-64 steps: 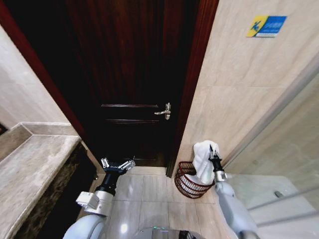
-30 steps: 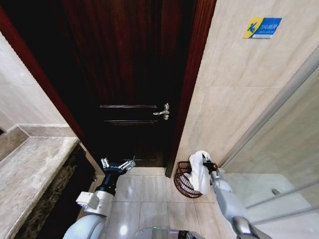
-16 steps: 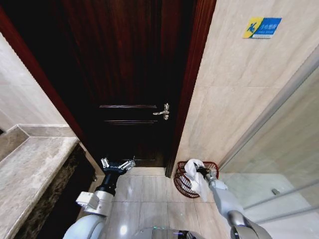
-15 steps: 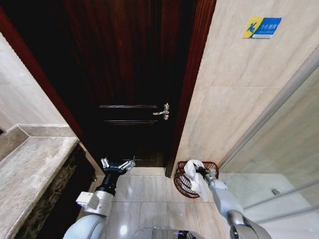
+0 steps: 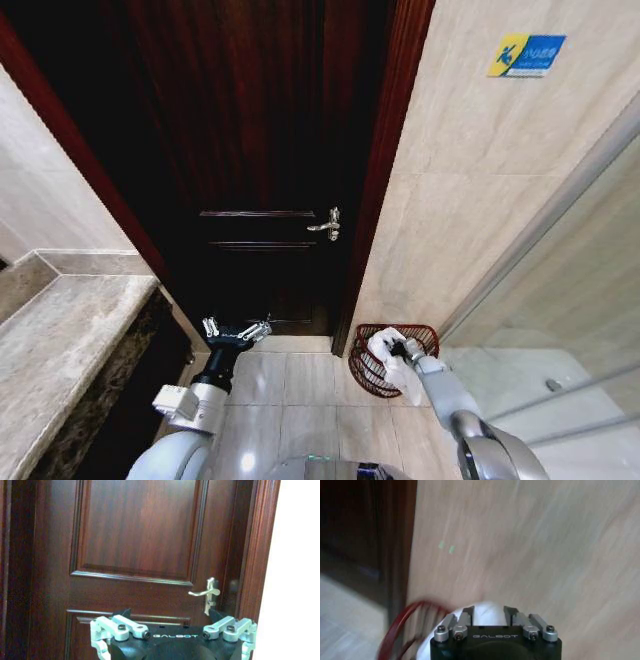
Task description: Discard the used towel into the hamper.
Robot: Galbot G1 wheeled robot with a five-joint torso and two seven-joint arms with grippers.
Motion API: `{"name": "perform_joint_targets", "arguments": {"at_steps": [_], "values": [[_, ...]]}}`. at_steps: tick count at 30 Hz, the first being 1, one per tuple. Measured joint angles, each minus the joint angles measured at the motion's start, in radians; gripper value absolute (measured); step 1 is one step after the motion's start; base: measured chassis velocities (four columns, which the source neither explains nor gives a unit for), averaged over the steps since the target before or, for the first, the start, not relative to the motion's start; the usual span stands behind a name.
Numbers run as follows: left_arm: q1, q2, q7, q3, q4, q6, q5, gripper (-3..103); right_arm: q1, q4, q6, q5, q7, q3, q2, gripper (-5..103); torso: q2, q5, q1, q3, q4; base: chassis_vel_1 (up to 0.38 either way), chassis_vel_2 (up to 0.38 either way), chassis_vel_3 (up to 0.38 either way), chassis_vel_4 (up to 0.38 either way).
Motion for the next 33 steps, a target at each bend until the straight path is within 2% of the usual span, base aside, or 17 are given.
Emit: {"name": "perform_joint_targets", "arguments": {"at_steps": [1,2,5,7,9,10,13,14,17,23,25,26,27,28,30,33], "values": [[0.0,0.0,0.0,0.0,0.0,0.0,0.0,100,-0.037,0.067,0.004,-0.063,-0.043,0.027,-0.011,47,0.0,-0.0002,0.0,0.0,0.0,0.0,0.0,0.0,0.0],[0.0,0.0,0.0,0.0,0.0,0.0,0.0,100,-0.037,0.067,0.004,-0.063,-0.043,0.027,-0.011,47,0.0,-0.0002,0.0,0.0,0.0,0.0,0.0,0.0,0.0],[0.0,0.0,0.0,0.0,0.0,0.0,0.0,100,-0.102,0.052,0.034,-0.156,-0.142,0.058,-0.04,63,0.0,0.0,0.0,0.0,-0.001,0.0,0.0,0.0,0.0],[0.0,0.0,0.0,0.0,0.0,0.0,0.0,100,-0.119,0.037,0.044,-0.174,-0.151,0.075,-0.039,63,0.0,0.0002,0.0,0.0,-0.0008,0.0,0.0,0.0,0.0],[0.0,0.0,0.0,0.0,0.0,0.0,0.0,100,-0.173,0.049,0.056,-0.175,-0.142,0.104,-0.03,73,0.0,0.0008,0.0,0.0,-0.0008,0.0,0.0,0.0,0.0],[0.0,0.0,0.0,0.0,0.0,0.0,0.0,100,-0.173,0.049,0.056,-0.175,-0.142,0.104,-0.03,73,0.0,0.0008,0.0,0.0,-0.0008,0.0,0.0,0.0,0.0],[0.0,0.0,0.0,0.0,0.0,0.0,0.0,100,-0.268,0.169,0.081,-0.121,-0.119,0.139,-0.035,90,0.0,-0.0003,0.0,0.0,-0.0003,0.0,0.0,0.0,0.0],[0.0,0.0,0.0,0.0,0.0,0.0,0.0,100,-0.268,0.169,0.081,-0.121,-0.119,0.139,-0.035,90,0.0,-0.0003,0.0,0.0,-0.0003,0.0,0.0,0.0,0.0],[0.0,0.0,0.0,0.0,0.0,0.0,0.0,100,-0.344,0.266,0.093,-0.055,-0.109,0.177,-0.053,100,0.0,-0.0003,0.0,0.0,-0.0003,0.0,0.0,0.0,0.0],[0.0,0.0,0.0,0.0,0.0,0.0,0.0,100,-0.462,0.38,0.131,0.049,-0.09,0.246,-0.035,100,0.0,-0.0002,0.0,0.0,-0.0005,0.0,0.0,0.0,0.0],[0.0,0.0,0.0,0.0,0.0,0.0,0.0,100,-0.543,0.481,0.137,0.15,-0.06,0.251,-0.006,100,0.0,0.0006,0.0,0.0,-0.0003,0.0,0.0,0.0,0.0],[0.0,0.0,0.0,0.0,0.0,0.0,0.0,100,-0.543,0.481,0.137,0.15,-0.06,0.251,-0.006,100,0.0,0.0006,0.0,0.0,-0.0003,0.0,0.0,0.0,0.0],[0.0,0.0,0.0,0.0,0.0,0.0,0.0,100,-0.576,0.528,0.127,0.188,-0.049,0.247,0.002,100,0.0,0.0005,0.0,0.0,-0.0003,0.0,0.0,0.0,0.0],[0.0,0.0,0.0,0.0,0.0,0.0,0.0,100,-0.648,0.641,0.105,0.272,-0.036,0.244,0.027,100,0.0,-0.0007,0.0,0.0,-0.0006,0.0,0.0,0.0,0.0],[0.0,0.0,0.0,0.0,0.0,0.0,0.0,100,-0.676,0.687,0.094,0.3,-0.034,0.246,0.04,100,0.0,-0.0006,0.0,0.0,-0.0006,0.0,0.0,0.0,0.0],[0.0,0.0,0.0,0.0,0.0,0.0,0.0,100,-0.791,0.896,0.039,0.422,-0.017,0.255,0.107,100,0.0,-0.0005,0.0,0.0,-0.0004,0.0,0.0,0.0,0.0]]}}
